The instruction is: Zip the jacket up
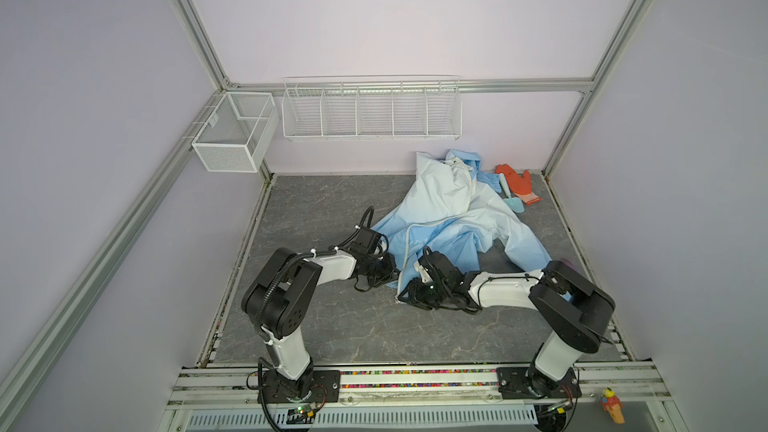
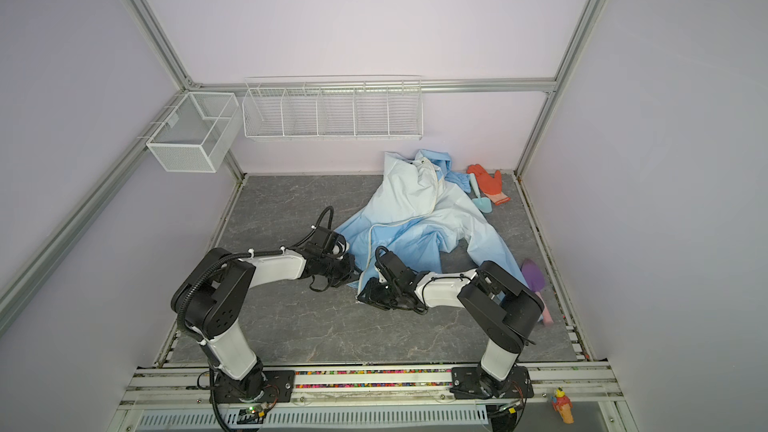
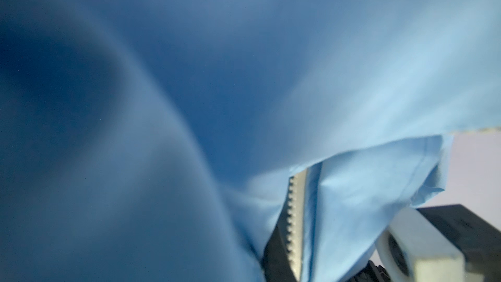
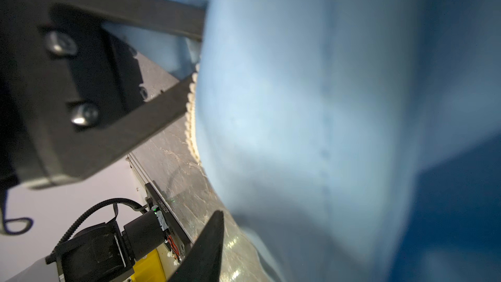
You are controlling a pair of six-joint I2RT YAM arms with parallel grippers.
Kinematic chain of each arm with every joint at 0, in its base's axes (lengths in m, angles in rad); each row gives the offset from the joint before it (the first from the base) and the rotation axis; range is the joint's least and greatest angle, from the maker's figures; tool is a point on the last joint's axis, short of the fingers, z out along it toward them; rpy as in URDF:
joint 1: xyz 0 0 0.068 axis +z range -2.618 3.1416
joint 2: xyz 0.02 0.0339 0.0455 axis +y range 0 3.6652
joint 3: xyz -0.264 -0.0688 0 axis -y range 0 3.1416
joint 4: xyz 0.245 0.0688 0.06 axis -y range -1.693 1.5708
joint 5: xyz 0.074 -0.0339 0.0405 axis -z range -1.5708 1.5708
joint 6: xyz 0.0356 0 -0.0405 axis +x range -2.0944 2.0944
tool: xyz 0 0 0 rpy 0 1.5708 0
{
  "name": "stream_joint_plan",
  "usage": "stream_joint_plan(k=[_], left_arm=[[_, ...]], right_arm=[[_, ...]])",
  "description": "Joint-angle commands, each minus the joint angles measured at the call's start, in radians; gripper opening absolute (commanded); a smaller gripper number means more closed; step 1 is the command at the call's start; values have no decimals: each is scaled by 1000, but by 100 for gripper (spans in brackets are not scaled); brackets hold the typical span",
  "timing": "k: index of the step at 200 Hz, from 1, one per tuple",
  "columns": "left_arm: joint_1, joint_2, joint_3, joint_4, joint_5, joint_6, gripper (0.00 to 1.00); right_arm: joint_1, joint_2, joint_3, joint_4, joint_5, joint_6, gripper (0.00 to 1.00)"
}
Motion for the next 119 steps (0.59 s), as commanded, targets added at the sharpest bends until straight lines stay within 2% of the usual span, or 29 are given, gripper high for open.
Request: stream_joint_plan(k=[1, 68, 119], left_arm=[[-12, 0, -23, -31, 10, 13, 0], [-11, -21, -49, -20, 2, 3, 0], [-12, -32, -63, -10, -8, -9, 0]], right_arm=[[6, 25, 16, -34, 18, 21, 38], [11, 27, 8, 38, -9, 54, 27], [19, -55, 20, -40, 16, 46, 35]])
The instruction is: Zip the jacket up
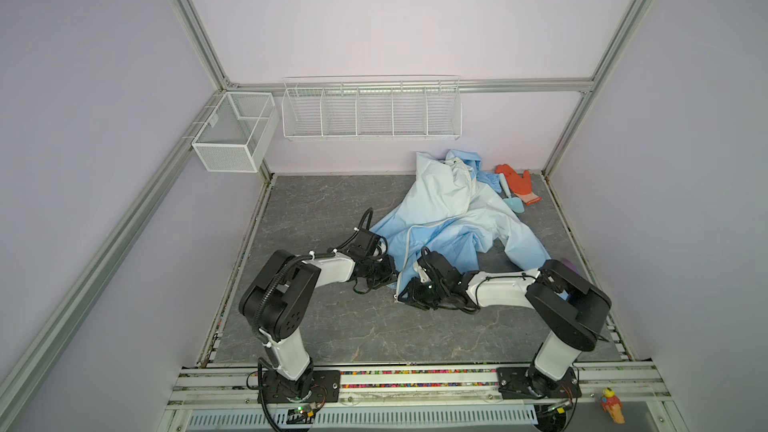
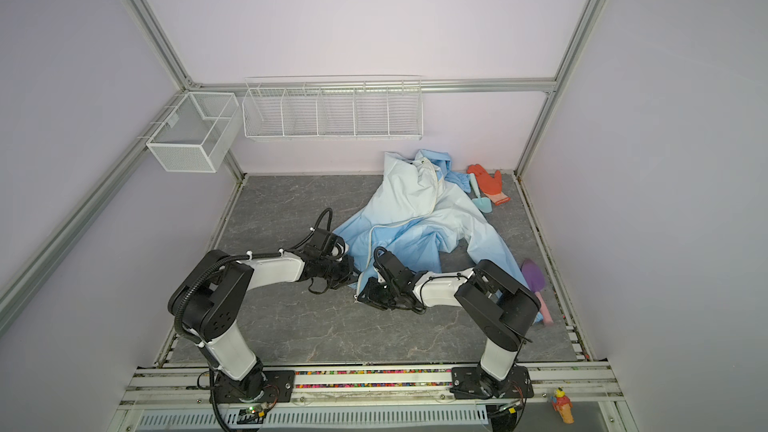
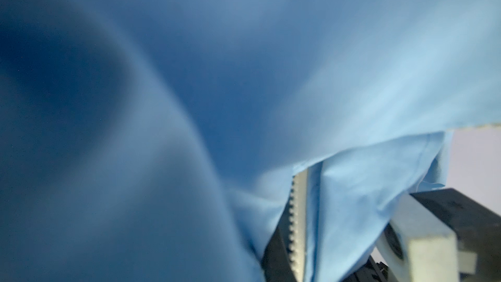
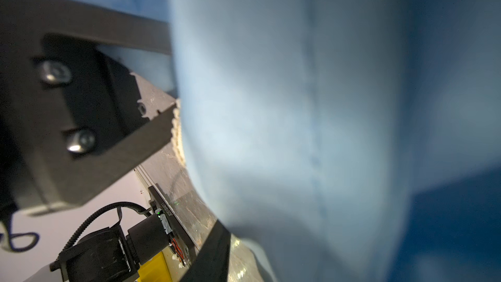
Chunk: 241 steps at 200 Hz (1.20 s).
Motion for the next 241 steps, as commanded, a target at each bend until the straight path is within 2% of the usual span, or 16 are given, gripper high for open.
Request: stream_joint_plan(k=[1, 95, 157, 241], left_arm=[[-11, -11, -30, -33, -8, -8, 0], [-11, -17, -41, -28, -20, -14, 0], [-10, -19, -41, -29, -20, -18, 0], [-11, -10, -42, -21, -16, -21, 0]], right_arm=[[11, -61, 13, -47, 18, 13, 35], [9, -128, 56, -190, 84, -36, 38], [6, -72, 102, -184, 47, -55, 37], [4, -4, 88, -125, 15, -35, 36]])
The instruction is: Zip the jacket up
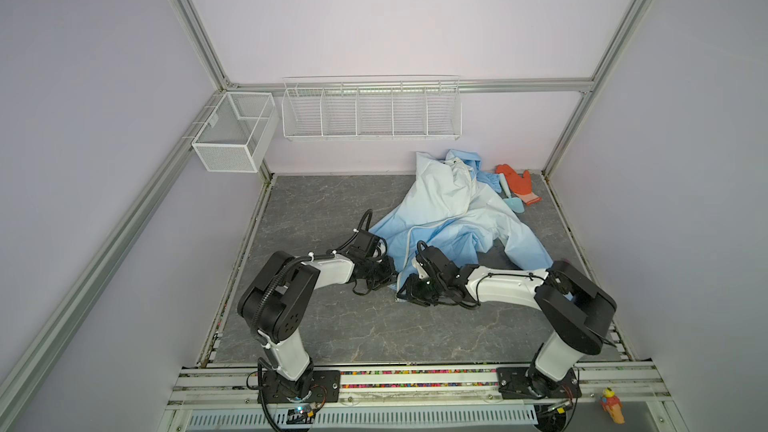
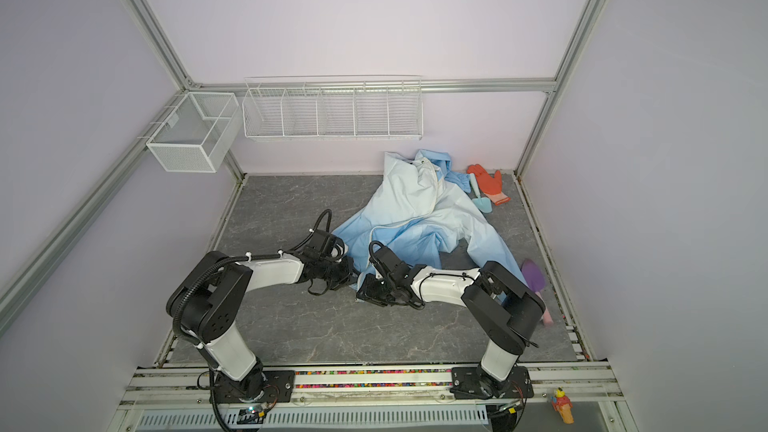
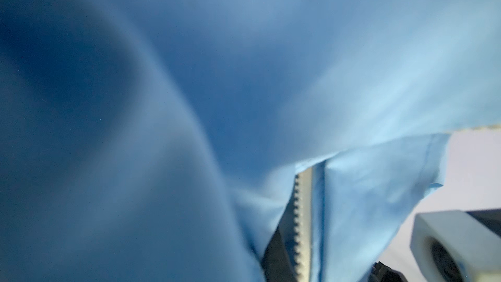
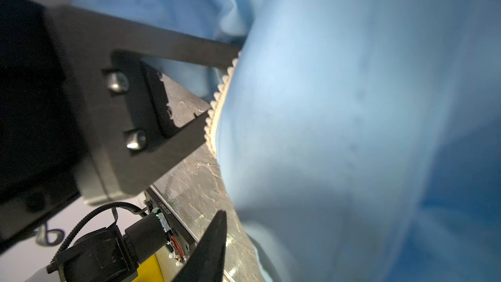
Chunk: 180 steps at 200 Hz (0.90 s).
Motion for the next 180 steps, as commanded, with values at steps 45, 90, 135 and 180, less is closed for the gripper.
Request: stream_joint_plan(k=[45, 90, 135, 180], left_arm=[[-10, 6, -21, -35, -12, -4, 0], [-9, 8, -24, -36, -9, 0, 0], [-10, 9, -26, -33, -4, 2, 0], [-9, 11, -28, -35, 0, 5, 0]], right_arm=[[-3, 40, 5, 54, -24, 13, 31], [-7, 56, 5, 81, -32, 25, 28], [-12, 65, 9, 98, -35, 36, 23], [-14, 80, 8, 131, -45, 52, 28]])
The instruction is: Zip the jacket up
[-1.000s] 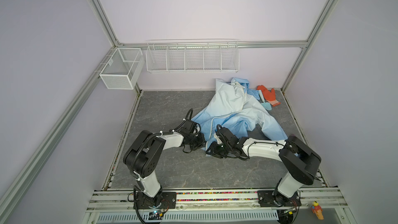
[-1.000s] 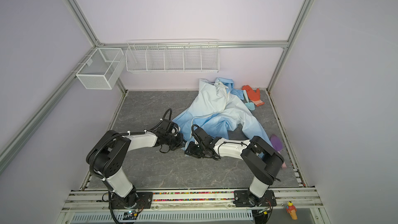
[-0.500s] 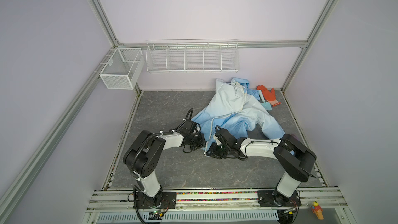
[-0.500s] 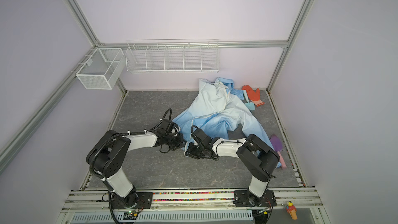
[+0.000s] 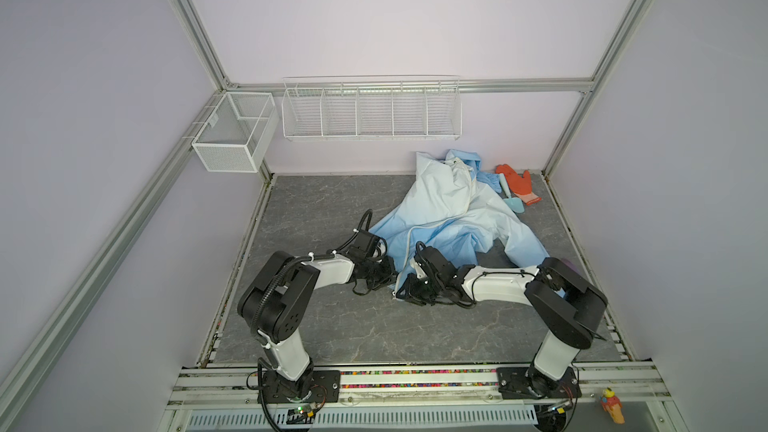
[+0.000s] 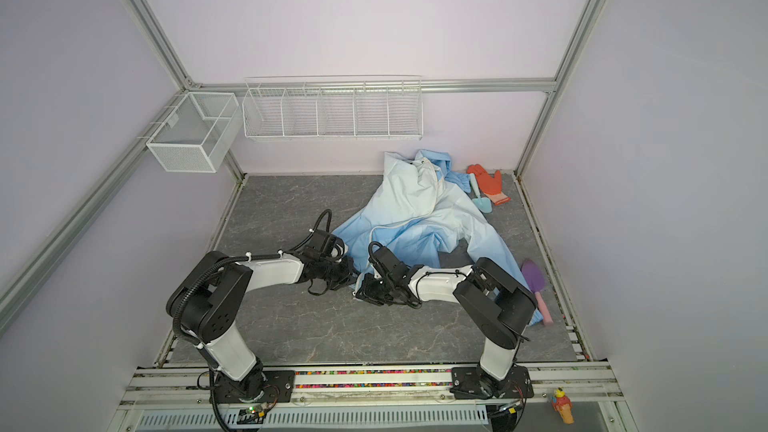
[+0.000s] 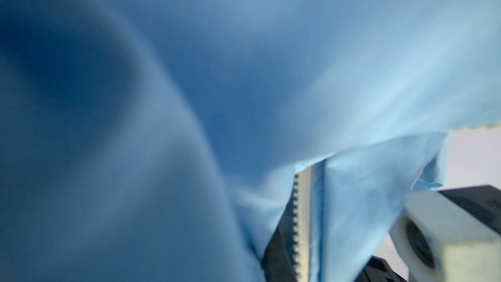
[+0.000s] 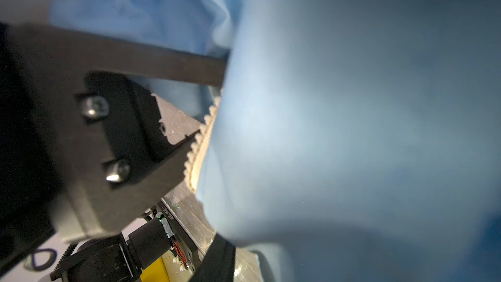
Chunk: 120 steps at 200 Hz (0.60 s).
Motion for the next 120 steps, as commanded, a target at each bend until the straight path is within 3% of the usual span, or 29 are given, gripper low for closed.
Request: stream_joint_plan(k=[1, 30, 120], left_arm=[[-8, 11, -29, -35, 0, 5, 0], [-9, 9, -28, -40, 2, 6, 0], [-9, 11, -24, -54, 3, 17, 0]], right_arm=[[-5, 24, 8, 54, -19, 29, 29], [-5, 34, 16, 65, -25, 32, 29], [-14, 26, 17, 84, -24, 43, 16]])
